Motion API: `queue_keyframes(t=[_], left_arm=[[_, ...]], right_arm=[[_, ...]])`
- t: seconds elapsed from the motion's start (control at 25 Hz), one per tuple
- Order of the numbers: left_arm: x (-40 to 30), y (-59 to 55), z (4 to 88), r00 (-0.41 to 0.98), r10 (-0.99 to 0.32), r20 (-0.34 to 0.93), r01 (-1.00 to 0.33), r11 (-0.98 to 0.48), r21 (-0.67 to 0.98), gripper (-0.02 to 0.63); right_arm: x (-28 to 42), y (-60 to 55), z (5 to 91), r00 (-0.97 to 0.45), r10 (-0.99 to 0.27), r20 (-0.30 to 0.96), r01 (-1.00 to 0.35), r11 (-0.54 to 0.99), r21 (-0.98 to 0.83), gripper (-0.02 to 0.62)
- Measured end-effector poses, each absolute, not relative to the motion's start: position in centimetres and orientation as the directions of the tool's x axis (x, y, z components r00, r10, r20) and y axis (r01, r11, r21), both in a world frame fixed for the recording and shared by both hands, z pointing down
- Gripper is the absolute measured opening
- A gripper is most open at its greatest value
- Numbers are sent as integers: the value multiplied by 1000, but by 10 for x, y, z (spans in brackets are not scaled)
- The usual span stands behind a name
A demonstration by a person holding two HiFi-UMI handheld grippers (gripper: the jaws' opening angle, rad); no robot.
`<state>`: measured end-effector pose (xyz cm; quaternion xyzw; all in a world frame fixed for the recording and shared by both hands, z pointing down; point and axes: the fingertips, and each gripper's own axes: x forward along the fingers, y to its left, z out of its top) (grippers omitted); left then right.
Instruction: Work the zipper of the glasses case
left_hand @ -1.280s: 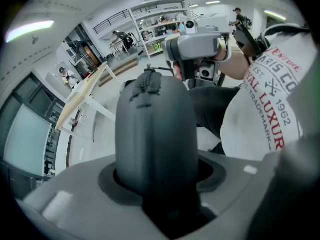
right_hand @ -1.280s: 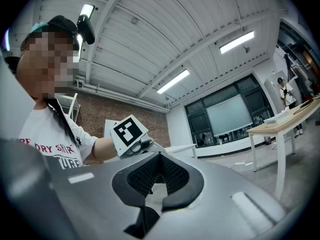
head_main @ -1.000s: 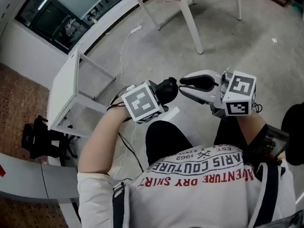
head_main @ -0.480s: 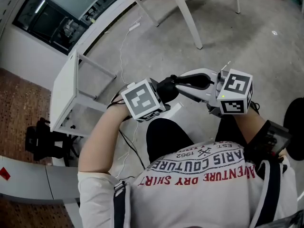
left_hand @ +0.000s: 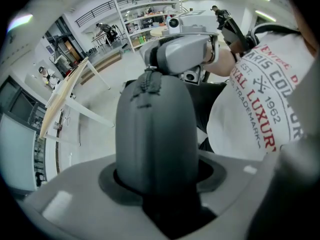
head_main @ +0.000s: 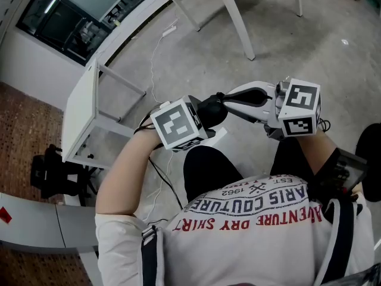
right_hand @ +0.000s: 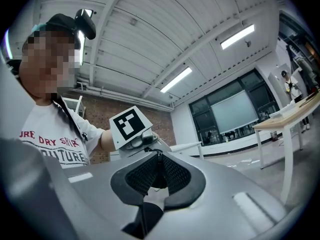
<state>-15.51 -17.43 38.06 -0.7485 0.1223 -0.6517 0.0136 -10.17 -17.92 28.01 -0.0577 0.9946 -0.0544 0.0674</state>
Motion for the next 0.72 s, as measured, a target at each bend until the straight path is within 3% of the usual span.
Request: queue_keyframes(t=[0.36, 0.72], left_arm=[[-148, -153, 373, 253, -101, 962, -45, -995, -93, 249], [-136, -147, 361, 409, -25, 912, -55, -998, -2, 249]], right_arm=[[-103, -159, 265, -997, 4, -83, 8, 999, -44, 23], [-95, -161, 255, -993, 27, -112, 34, 997, -64, 21]])
